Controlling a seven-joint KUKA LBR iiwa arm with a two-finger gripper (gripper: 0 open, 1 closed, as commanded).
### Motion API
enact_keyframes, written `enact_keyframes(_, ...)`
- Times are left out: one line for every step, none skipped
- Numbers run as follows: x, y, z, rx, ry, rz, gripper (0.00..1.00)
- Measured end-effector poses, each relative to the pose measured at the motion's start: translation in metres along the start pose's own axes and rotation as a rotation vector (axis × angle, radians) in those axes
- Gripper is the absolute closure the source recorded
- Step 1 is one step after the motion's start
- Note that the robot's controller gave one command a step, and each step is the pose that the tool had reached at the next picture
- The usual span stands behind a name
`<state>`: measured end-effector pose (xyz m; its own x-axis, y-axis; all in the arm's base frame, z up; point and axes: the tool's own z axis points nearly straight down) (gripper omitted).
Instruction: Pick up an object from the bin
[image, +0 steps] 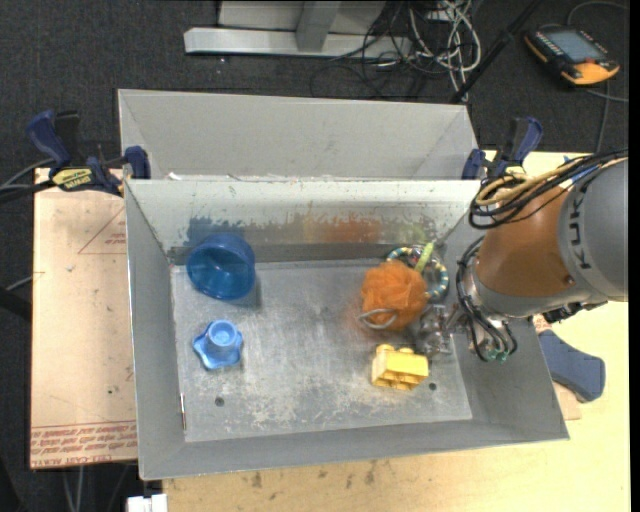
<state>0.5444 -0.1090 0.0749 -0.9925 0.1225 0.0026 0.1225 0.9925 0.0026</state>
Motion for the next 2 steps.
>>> enact_keyframes(-0.0010, -0.0009, -0.0021, 0.002, -0.003, 0.000, 0.00)
enact_keyframes(-0.0010, -0.0009, -0.0020, 0.002, -0.003, -0.001, 0.00)
